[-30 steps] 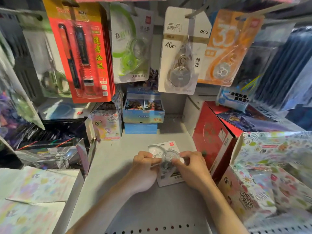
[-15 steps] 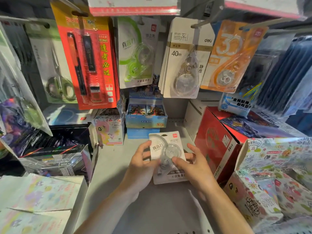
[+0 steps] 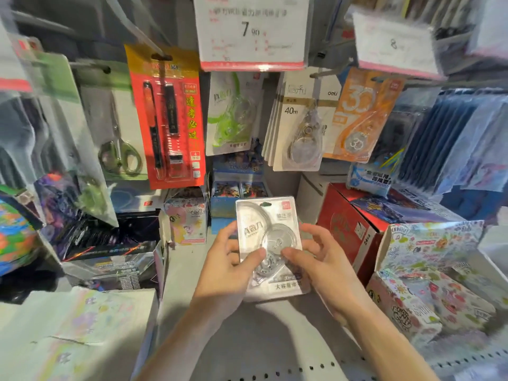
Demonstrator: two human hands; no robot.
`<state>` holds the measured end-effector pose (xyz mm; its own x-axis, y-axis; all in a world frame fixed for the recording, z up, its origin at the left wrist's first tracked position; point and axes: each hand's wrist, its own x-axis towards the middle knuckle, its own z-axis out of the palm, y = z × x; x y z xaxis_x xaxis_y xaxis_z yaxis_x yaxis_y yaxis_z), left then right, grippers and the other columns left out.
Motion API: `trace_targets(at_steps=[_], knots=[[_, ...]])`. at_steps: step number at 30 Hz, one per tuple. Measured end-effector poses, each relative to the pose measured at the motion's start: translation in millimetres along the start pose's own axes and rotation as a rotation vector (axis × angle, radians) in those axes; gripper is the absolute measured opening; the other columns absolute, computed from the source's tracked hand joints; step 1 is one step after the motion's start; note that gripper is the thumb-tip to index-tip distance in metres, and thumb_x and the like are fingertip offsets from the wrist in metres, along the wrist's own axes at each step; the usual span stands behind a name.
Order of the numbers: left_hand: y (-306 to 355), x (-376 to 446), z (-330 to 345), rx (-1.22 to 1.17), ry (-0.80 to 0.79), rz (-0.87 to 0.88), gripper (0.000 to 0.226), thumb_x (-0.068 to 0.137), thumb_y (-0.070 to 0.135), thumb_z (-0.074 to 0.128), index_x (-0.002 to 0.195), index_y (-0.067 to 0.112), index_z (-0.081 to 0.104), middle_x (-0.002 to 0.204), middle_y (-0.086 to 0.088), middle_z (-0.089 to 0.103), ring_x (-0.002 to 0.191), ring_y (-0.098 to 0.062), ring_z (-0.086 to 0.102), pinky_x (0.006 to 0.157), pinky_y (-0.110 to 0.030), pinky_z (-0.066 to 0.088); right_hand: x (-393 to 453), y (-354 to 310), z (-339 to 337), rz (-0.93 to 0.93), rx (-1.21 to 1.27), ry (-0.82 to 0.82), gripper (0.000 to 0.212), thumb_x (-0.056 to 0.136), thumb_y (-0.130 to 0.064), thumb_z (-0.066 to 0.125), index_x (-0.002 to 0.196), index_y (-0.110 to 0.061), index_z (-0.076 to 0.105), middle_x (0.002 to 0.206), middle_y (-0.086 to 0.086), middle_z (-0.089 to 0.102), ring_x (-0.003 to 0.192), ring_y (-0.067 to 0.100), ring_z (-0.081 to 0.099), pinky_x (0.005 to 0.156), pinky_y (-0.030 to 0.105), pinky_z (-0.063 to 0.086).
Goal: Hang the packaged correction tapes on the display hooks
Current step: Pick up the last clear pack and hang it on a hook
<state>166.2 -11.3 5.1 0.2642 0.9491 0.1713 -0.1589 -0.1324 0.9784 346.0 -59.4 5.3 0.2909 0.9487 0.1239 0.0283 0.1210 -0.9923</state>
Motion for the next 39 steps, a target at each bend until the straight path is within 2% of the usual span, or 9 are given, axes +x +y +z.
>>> trace_targets(at_steps=[4,10,14,17,26,30,32,35,39], knots=[[26,-13,0,0.087,-0.023,0.086,0.052,0.091,0.003,0.074,0.123,0.04,0.053,0.095,0.006,0.08,0.081,-0.006,0.076,0.066,-0.013,0.055,-7,-25,-1,-0.085,0.025,-0.081,0.044,0.085,-0.022,0.081,0.125,-0.022,0.062,0.109,0.004,0.082,0.096,0.025,0.08,0.073,0.03,0.063],[75,-30,14,0.226,0.019,0.214,0.059,0.092,0.016,0.075,0.137,0.038,0.044,0.097,0.004,0.078,0.078,0.0,0.072,0.07,-0.012,0.052,-12,-74,-15,-0.182,0.026,-0.171,0.038,0.091,-0.009,0.076,0.124,-0.015,0.059,0.107,0.005,0.082,0.094,0.024,0.08,0.074,0.03,0.06],[105,-36,23,0.343,0.067,0.318,0.051,0.092,0.018,0.076,0.118,0.049,0.045,0.078,0.026,0.073,0.068,0.009,0.067,0.064,-0.004,0.046,-10,-107,-23,-0.251,0.002,-0.23,0.04,0.092,-0.011,0.077,0.125,-0.017,0.057,0.11,0.002,0.082,0.096,0.023,0.08,0.076,0.035,0.061],[123,-37,27,0.435,0.109,0.359,0.051,0.092,0.023,0.076,0.12,0.051,0.043,0.083,0.022,0.073,0.073,0.004,0.07,0.065,-0.006,0.047,-5,-124,-26,-0.3,-0.01,-0.25,0.04,0.092,-0.011,0.077,0.126,-0.019,0.056,0.111,0.001,0.081,0.099,0.022,0.079,0.083,0.038,0.061],[176,-10,1,0.519,0.217,0.356,0.078,0.086,0.051,0.066,0.153,0.037,0.028,0.09,0.022,0.071,0.082,-0.008,0.071,0.09,-0.043,0.059,7,-153,-21,-0.429,-0.169,-0.246,0.035,0.094,-0.02,0.075,0.122,-0.027,0.054,0.115,-0.01,0.079,0.102,0.003,0.075,0.086,0.027,0.062],[182,-7,-9,0.482,0.249,0.424,0.07,0.087,0.048,0.064,0.148,0.028,0.036,0.087,0.025,0.07,0.071,-0.001,0.069,0.072,-0.036,0.058,9,-153,-23,-0.448,-0.189,-0.231,0.04,0.094,-0.024,0.075,0.126,-0.028,0.053,0.118,-0.012,0.078,0.106,0.003,0.074,0.098,0.038,0.058],[183,-12,-12,0.502,0.258,0.488,0.064,0.084,0.049,0.062,0.14,0.029,0.04,0.085,0.022,0.069,0.068,-0.001,0.065,0.069,-0.042,0.059,11,-153,-23,-0.462,-0.2,-0.225,0.039,0.093,-0.026,0.076,0.124,-0.03,0.053,0.118,-0.014,0.077,0.107,0.004,0.074,0.099,0.042,0.058],[193,-20,-14,0.543,0.263,0.583,0.043,0.087,0.044,0.06,0.126,0.044,0.042,0.083,0.019,0.067,0.074,-0.021,0.066,0.07,-0.052,0.058,17,-153,-19,-0.465,-0.207,-0.219,0.035,0.091,-0.034,0.077,0.118,-0.033,0.054,0.12,-0.011,0.077,0.109,0.006,0.073,0.1,0.043,0.057],[212,-25,-16,0.532,0.259,0.659,0.036,0.089,0.037,0.061,0.113,0.059,0.045,0.089,0.012,0.068,0.083,-0.033,0.068,0.071,-0.046,0.058,27,-158,-4,-0.448,-0.223,-0.178,0.053,0.087,-0.046,0.078,0.129,-0.028,0.051,0.131,-0.004,0.068,0.117,0.012,0.068,0.102,0.04,0.055]])
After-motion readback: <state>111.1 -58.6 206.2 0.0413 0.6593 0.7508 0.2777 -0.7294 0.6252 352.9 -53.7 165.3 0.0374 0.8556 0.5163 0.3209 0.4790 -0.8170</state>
